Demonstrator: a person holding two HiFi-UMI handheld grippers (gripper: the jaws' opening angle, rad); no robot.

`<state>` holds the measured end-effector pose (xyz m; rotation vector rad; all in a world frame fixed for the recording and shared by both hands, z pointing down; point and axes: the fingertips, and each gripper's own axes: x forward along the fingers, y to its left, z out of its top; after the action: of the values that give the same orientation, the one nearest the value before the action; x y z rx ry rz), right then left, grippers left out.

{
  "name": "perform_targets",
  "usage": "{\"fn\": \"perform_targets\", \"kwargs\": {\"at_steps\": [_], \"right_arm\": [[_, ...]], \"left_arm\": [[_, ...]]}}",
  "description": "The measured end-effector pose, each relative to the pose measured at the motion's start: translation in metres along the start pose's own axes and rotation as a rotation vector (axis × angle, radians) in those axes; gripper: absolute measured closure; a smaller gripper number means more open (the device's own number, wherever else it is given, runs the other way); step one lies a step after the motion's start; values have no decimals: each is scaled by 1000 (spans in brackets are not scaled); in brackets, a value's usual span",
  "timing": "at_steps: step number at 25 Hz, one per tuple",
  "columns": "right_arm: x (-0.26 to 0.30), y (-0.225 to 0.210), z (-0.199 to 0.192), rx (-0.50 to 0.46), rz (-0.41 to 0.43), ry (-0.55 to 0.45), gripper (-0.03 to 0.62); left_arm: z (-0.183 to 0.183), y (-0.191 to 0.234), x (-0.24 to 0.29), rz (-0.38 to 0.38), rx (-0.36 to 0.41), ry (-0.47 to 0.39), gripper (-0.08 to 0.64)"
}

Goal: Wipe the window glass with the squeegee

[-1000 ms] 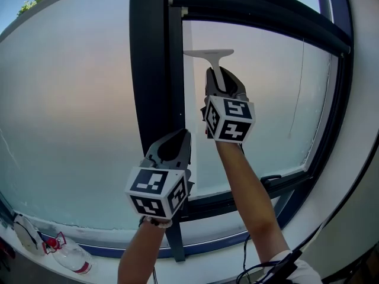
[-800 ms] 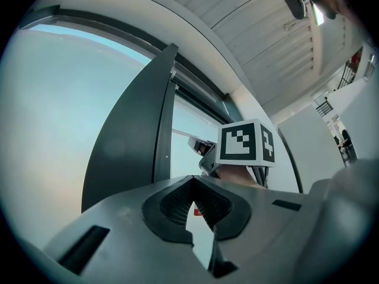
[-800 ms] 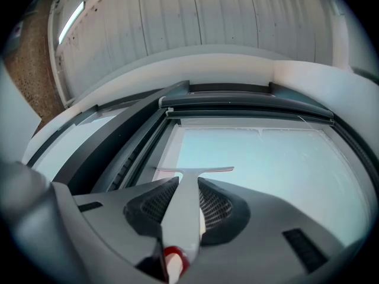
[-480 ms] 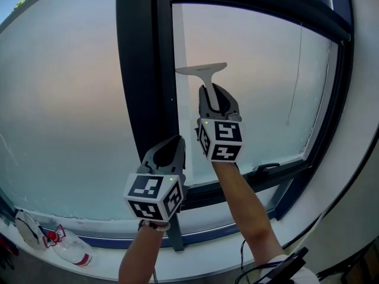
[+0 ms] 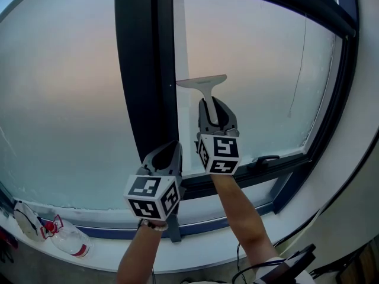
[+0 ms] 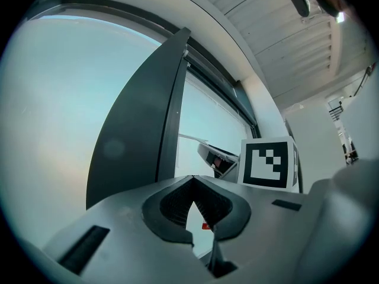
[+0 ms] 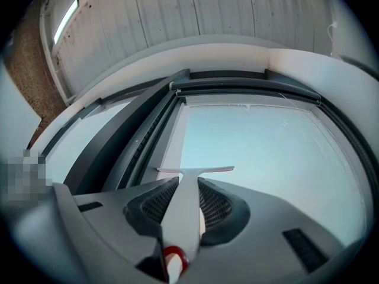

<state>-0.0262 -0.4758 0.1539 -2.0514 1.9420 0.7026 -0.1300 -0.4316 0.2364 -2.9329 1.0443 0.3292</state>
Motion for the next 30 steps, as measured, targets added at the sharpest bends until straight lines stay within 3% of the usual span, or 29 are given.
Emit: {"fn": "perform_targets", "kwargs": {"at_steps": [11, 19, 30], "right_arm": [[-31, 9, -50, 36, -3, 56, 508], [-66, 18, -107, 48, -9, 157, 508], [-106, 28, -176, 40, -24, 250, 508]], "left_arm": [[-25, 2, -4, 17, -24, 35, 560], [-68, 7, -20, 42, -92, 91, 560], [-126, 4, -26, 59, -124, 197, 560]]}}
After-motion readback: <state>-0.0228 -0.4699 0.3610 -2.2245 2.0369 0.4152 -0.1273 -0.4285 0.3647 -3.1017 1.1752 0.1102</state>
